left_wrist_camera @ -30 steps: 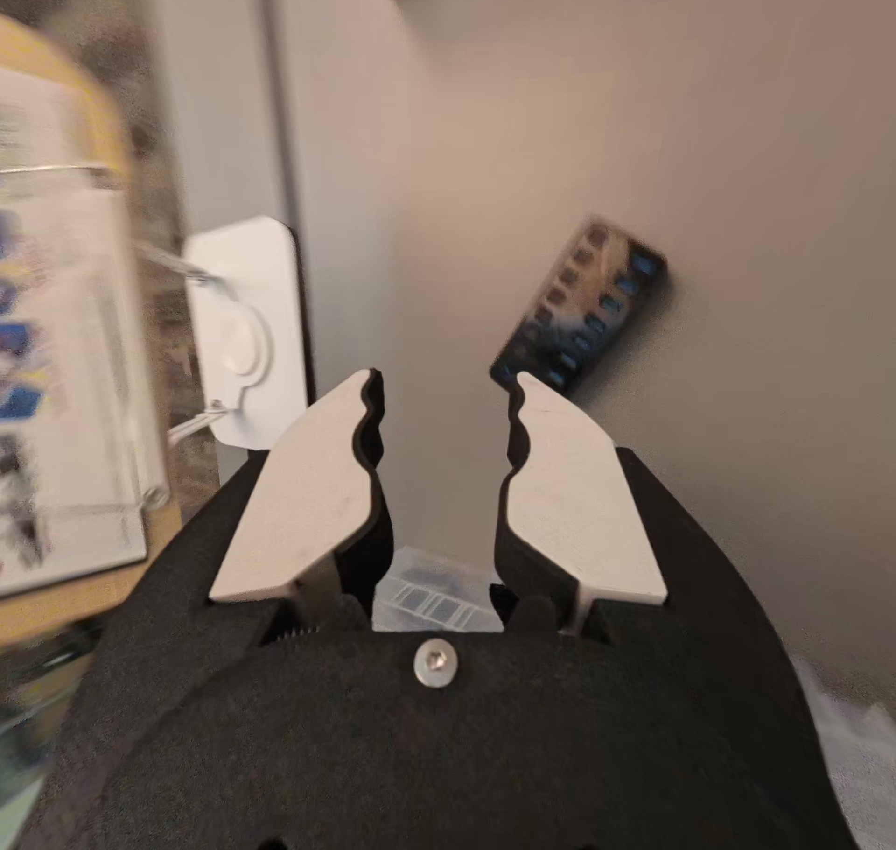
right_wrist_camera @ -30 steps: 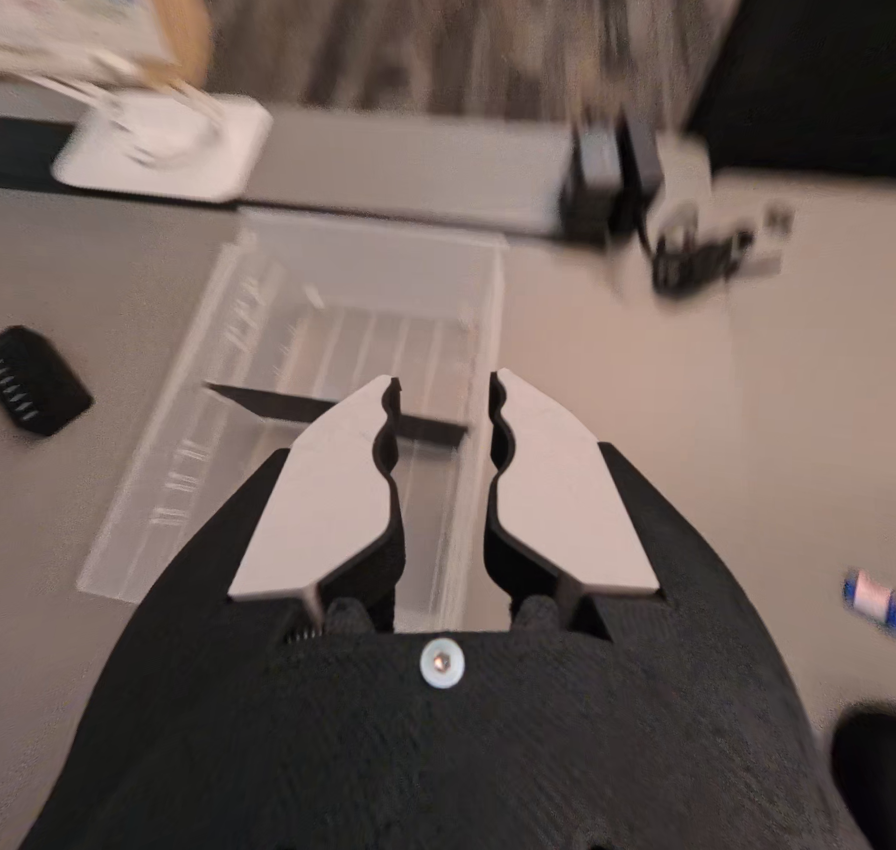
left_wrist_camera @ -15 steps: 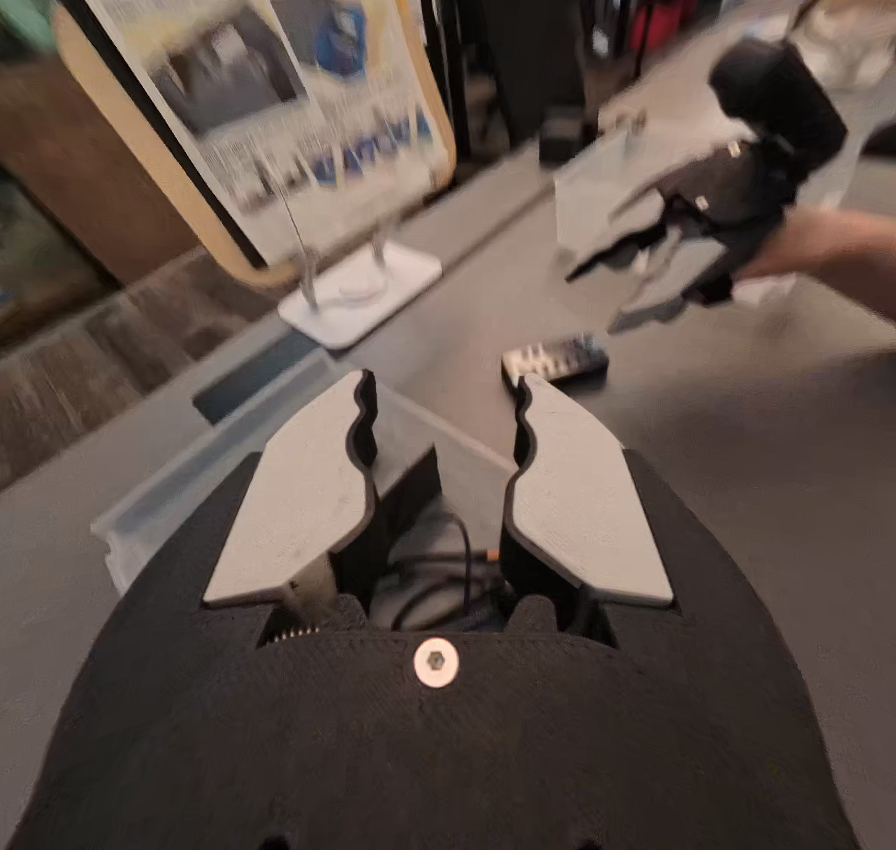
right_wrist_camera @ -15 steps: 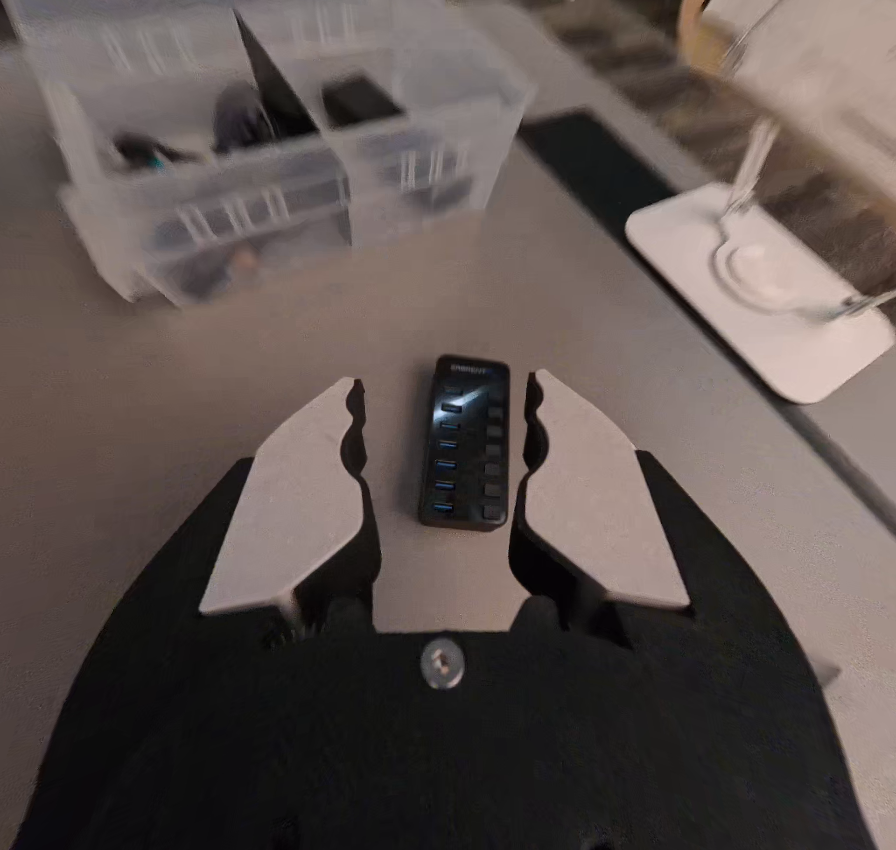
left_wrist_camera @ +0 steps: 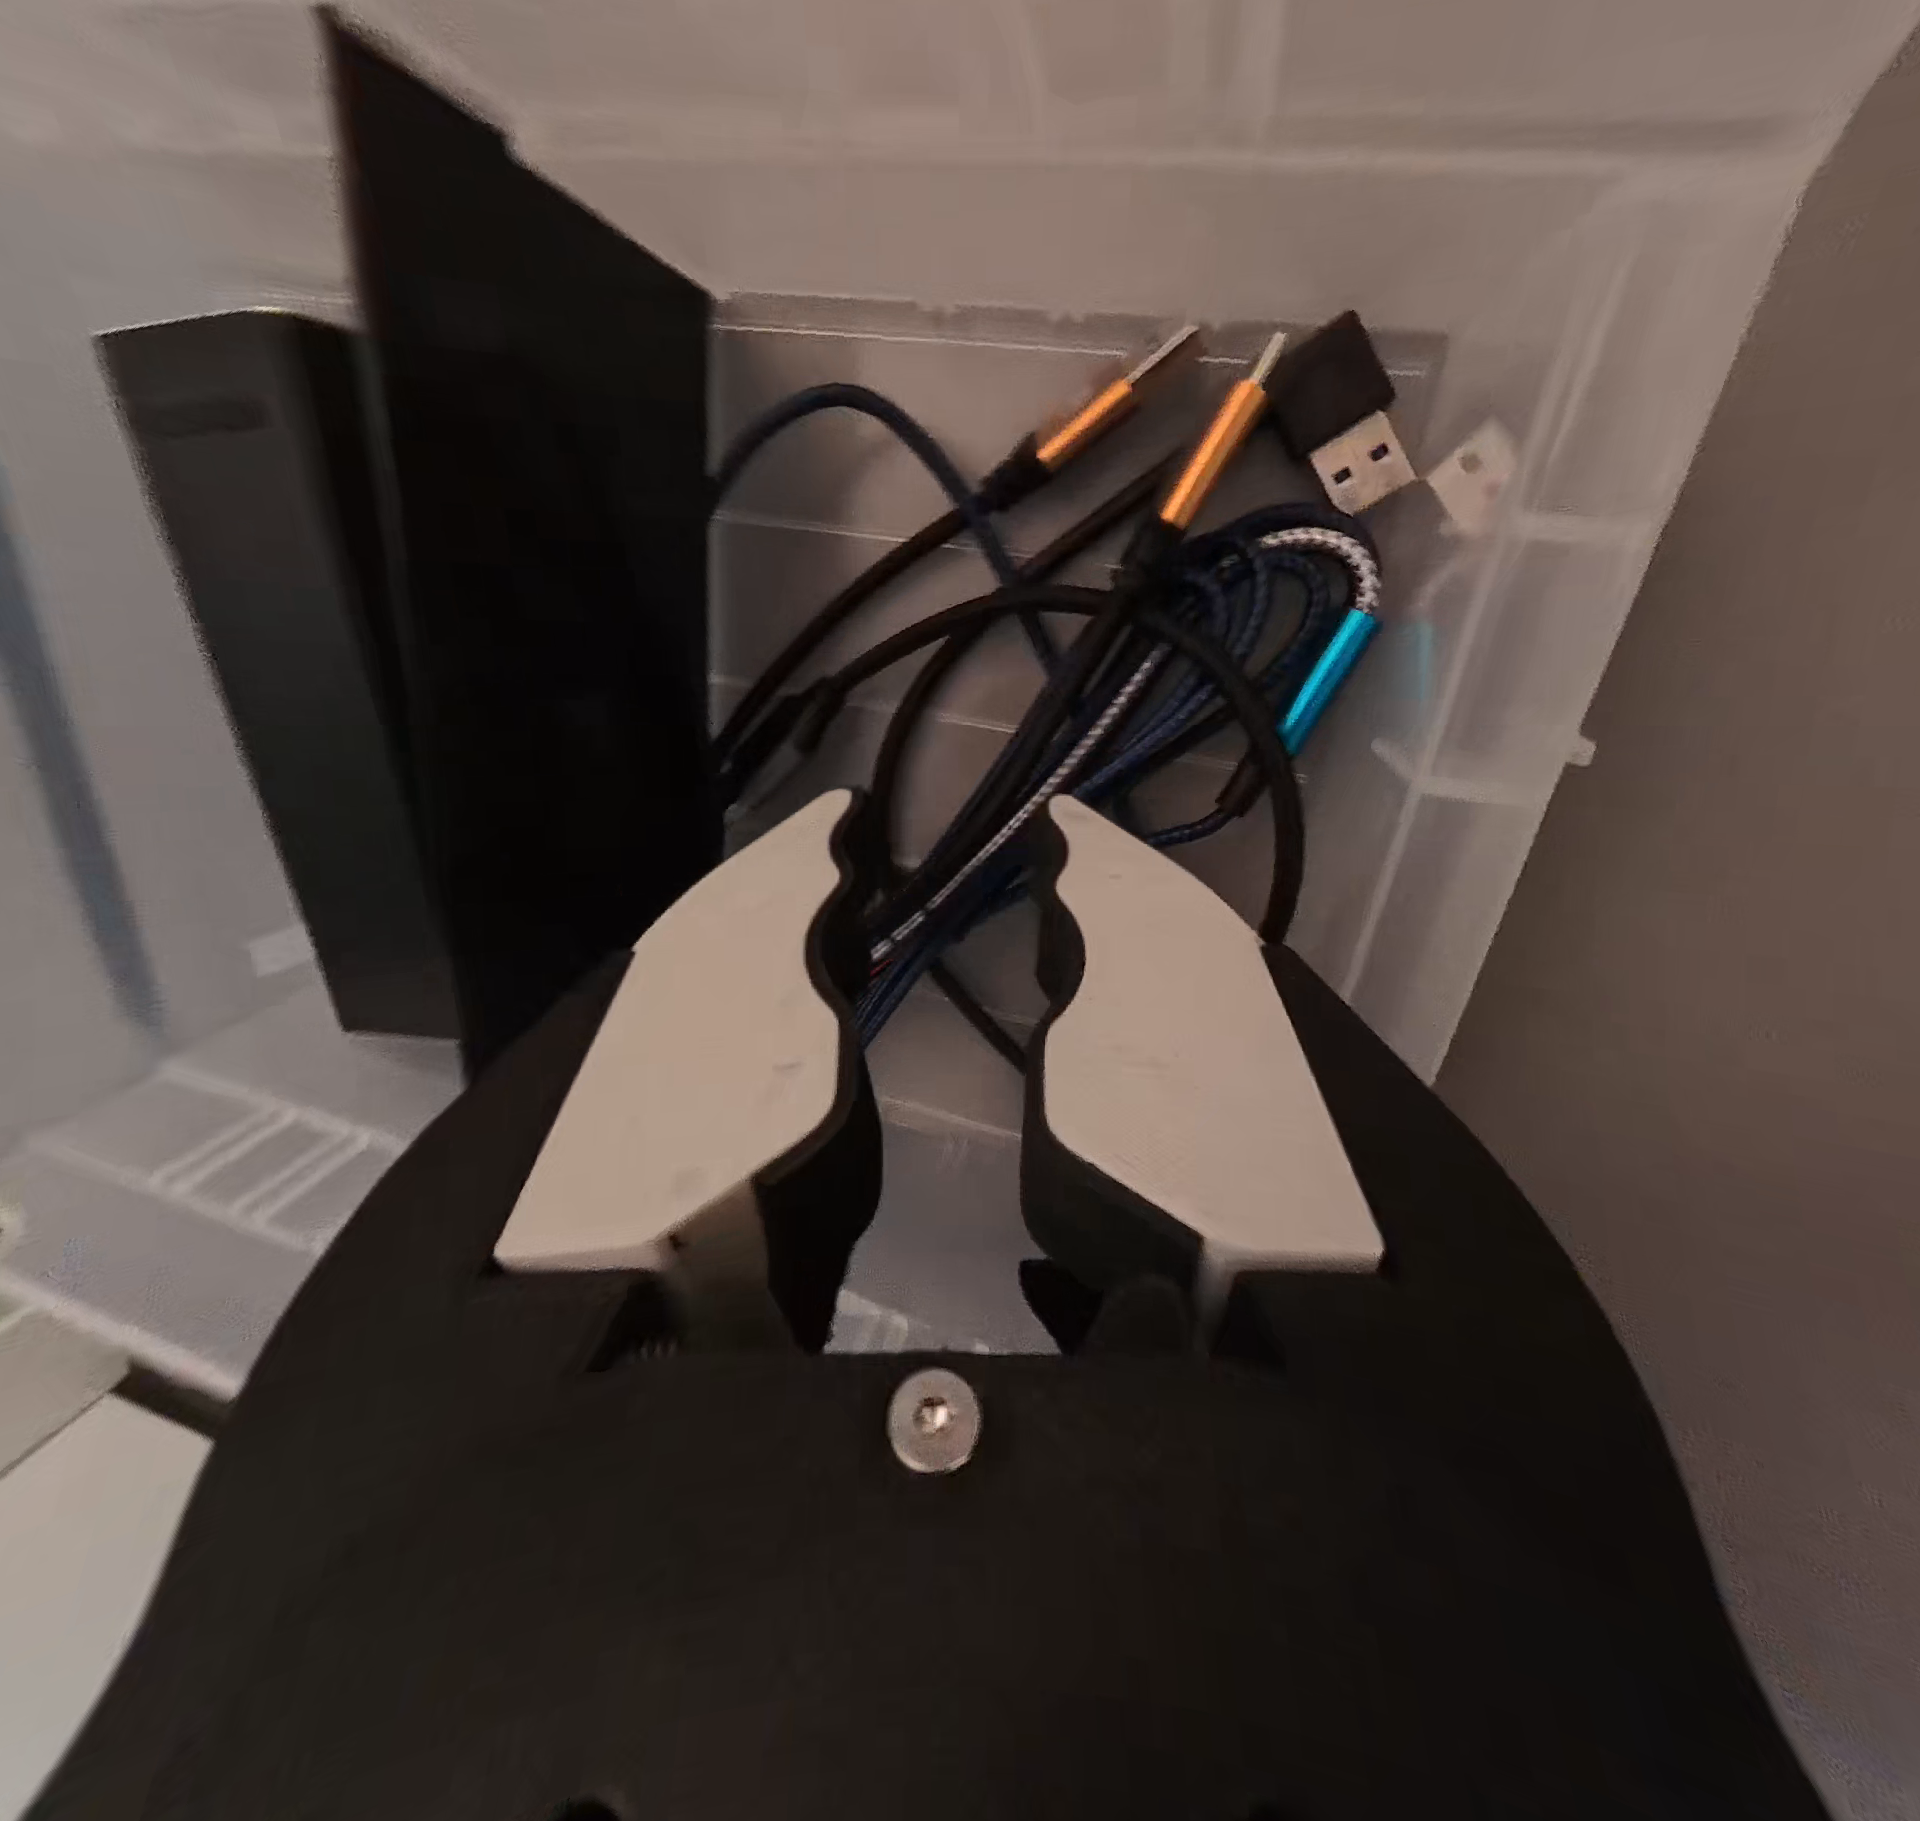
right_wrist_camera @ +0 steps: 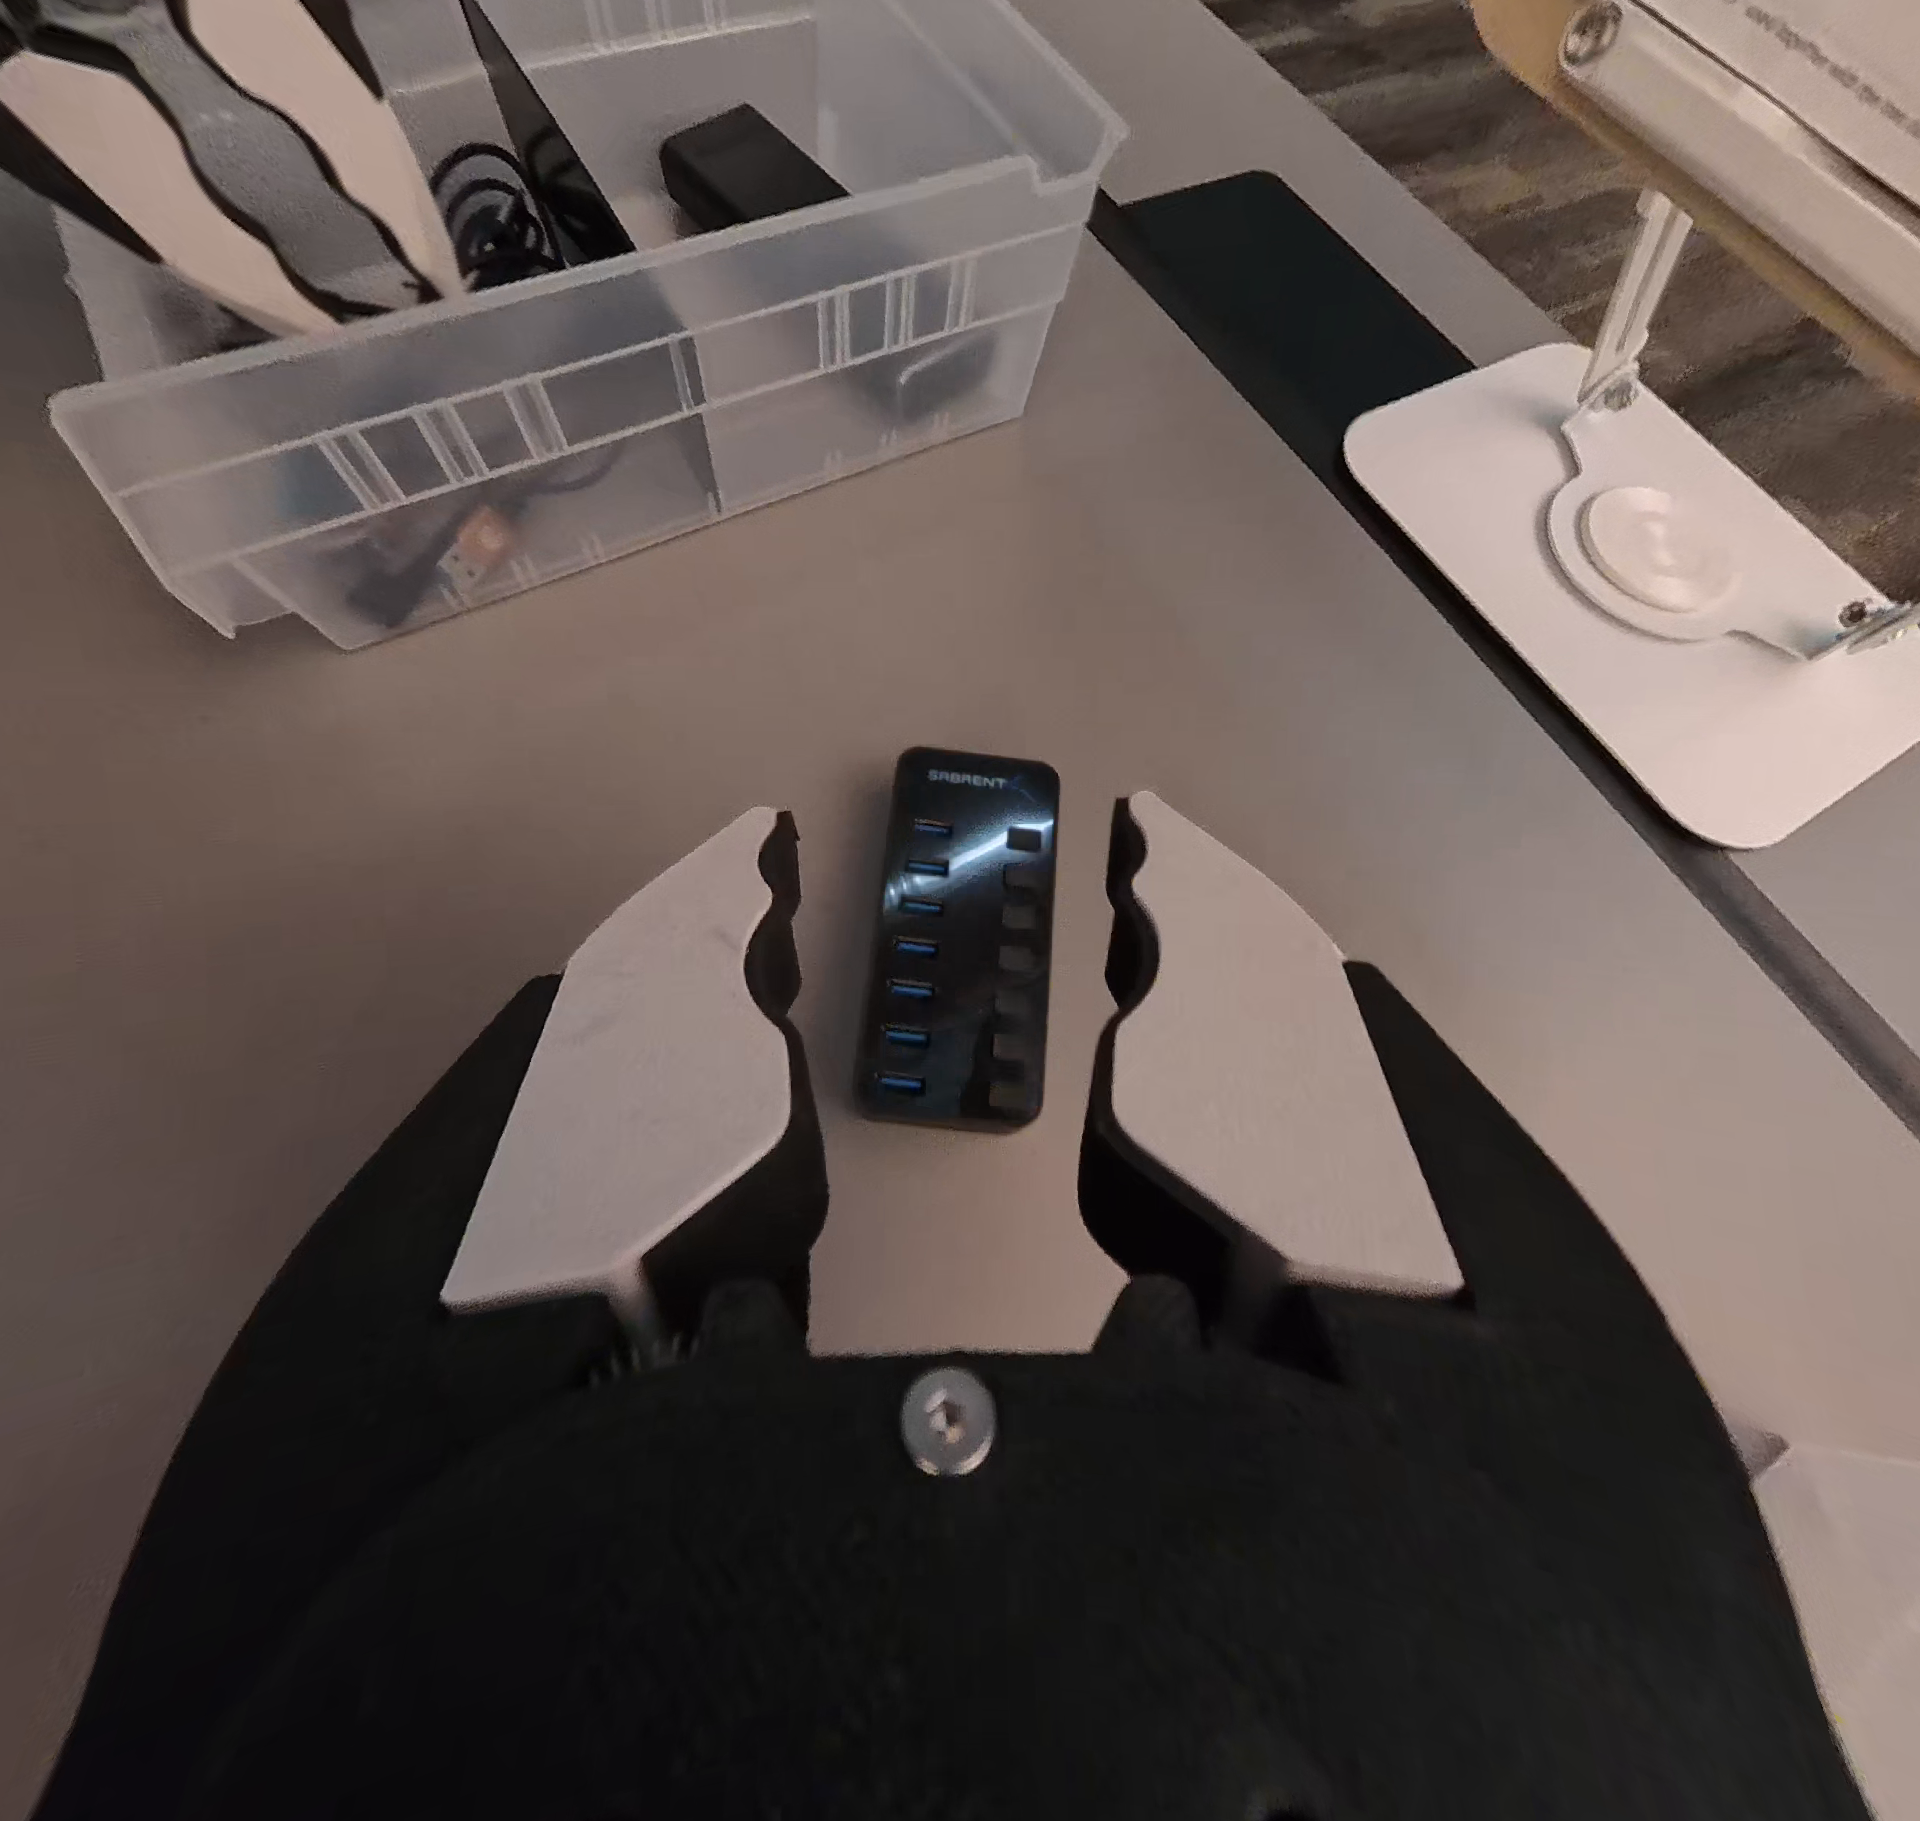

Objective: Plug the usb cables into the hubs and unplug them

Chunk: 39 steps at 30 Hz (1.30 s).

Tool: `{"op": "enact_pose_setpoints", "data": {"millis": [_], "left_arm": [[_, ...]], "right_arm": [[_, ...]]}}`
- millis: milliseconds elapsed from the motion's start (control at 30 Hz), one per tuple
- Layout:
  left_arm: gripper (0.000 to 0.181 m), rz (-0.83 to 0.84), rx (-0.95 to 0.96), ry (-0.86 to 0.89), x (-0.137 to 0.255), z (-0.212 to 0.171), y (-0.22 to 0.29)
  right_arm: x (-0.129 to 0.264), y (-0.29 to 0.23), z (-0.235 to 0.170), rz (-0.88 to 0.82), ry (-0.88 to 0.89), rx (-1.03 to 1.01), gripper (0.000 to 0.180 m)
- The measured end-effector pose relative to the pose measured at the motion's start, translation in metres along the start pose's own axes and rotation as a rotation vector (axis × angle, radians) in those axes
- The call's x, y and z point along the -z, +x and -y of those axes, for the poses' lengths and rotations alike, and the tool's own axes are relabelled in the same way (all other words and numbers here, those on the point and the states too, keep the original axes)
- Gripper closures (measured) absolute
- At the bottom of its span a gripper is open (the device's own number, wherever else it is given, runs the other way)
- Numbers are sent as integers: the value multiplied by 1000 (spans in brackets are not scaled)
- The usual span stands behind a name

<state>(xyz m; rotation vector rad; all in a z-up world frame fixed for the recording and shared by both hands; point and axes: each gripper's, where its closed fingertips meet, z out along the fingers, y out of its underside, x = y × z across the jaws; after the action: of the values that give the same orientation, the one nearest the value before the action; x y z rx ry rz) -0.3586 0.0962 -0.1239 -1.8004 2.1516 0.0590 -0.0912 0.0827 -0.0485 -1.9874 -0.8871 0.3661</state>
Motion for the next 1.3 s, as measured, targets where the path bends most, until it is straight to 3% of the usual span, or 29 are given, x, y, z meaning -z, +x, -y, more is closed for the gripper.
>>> {"op": "enact_pose_setpoints", "data": {"millis": [133,400,700,967,1300], "left_arm": [[174,-62,-46,-27,-10,2,7],[177,-76,-37,-63,3,1,3],[178,97,139,147,96,22,-46],[178,219,147,78,162,21,-66],[178,358,183,145,228,34,-81]], "right_arm": [[4,8,-7,10,-10,-39,124],[14,11,-15,26,-19,-52,126],[29,13,-2,48,36,-67,127],[37,4,8,90,77,-73,128],[33,-13,14,115,72,-26,127]]}}
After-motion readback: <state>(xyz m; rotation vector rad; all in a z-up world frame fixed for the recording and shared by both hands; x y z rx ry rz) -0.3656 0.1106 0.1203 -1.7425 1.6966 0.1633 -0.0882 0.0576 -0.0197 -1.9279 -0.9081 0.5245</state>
